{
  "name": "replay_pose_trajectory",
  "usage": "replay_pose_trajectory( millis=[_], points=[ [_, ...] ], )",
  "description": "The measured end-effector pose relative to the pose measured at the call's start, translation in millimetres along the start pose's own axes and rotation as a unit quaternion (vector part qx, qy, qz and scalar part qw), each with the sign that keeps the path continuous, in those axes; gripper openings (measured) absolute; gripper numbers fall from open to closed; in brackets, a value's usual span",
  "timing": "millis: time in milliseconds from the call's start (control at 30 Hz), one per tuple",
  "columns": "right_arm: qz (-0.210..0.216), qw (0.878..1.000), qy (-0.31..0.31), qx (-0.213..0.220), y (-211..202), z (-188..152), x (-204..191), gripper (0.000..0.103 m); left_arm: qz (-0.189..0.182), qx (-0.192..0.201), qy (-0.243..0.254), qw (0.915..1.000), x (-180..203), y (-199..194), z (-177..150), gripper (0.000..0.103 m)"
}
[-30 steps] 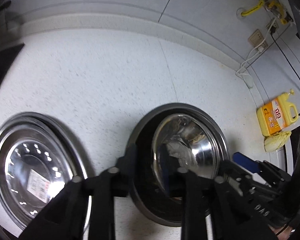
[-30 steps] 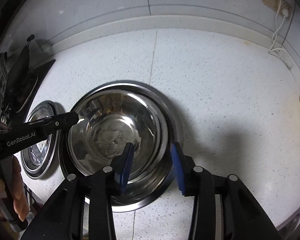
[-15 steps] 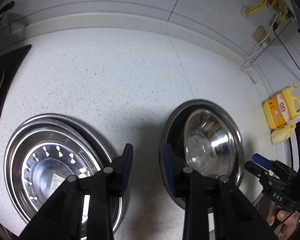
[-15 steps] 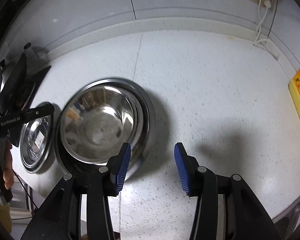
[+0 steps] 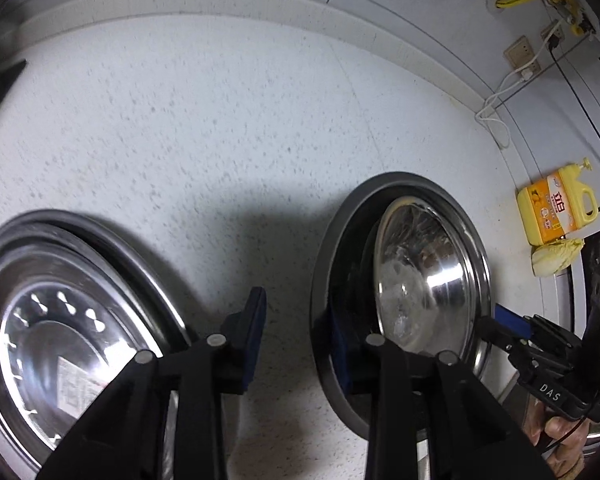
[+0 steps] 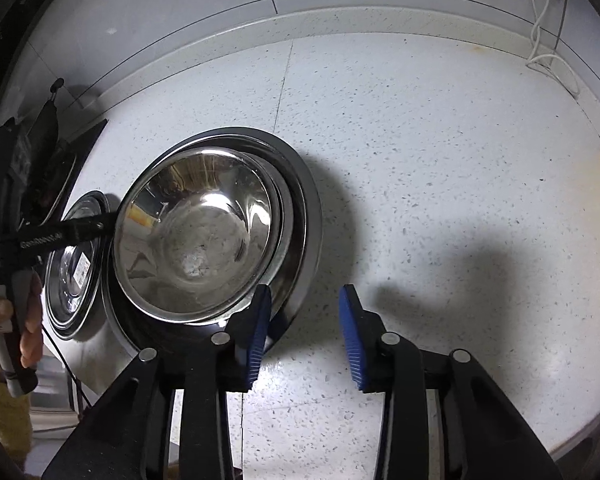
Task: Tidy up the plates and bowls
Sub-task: 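Close the left gripper on the nested bowls' rim while the right gripper grips it too, then lift the nested bowls with both grippers and carry them toward the plate stack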
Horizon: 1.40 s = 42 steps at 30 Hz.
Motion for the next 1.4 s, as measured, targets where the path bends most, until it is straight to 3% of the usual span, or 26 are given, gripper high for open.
replay_pose_trajectory(
  millis=[167,333,567,1000,1200,1400],
  points=[
    [0.008,1.000,-0.006,-0.006,5.2,3.2,-5.9,0.018,-0.015,-0.010,-0.002,0.9998,4.7,10.0,-0.8,0.018],
    [0.010,1.000,-0.011,-0.013,11.1,5.3,-6.5,0.017,-0.019,-0.006,0.004,0.9998,12.6,12.1,-0.9,0.009],
    [0.008,1.000,-0.006,-0.009,12.2,3.3,-5.8,0.016,-0.012,0.018,0.013,0.9997,20.9,6.1,-4.8,0.008],
    [0.006,1.000,0.013,0.001,-4.7,3.7,-5.4,0.015,-0.032,0.059,0.001,0.9977,36.1,-31.2,-12.0,0.008],
    [0.017,1.000,-0.002,0.017,-23.4,13.8,-28.6,0.015,-0.018,0.095,-0.009,0.9953,16.0,-74.7,-15.4,0.008],
    [0.037,0.998,-0.045,0.016,-21.7,19.5,-82.4,0.015,0.030,0.130,-0.023,0.9908,-39.7,-121.5,-27.7,0.009]
  ],
)
Point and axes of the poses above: each gripper's, at about its wrist camera, not at the fingertips, and y roughly the way its jaws point, x to its right, z to its top, the point moved 9 cm from there along y, roughly the way its jaws point, and after that the axes turned 3 degrees about y, right-handed, at the moved point
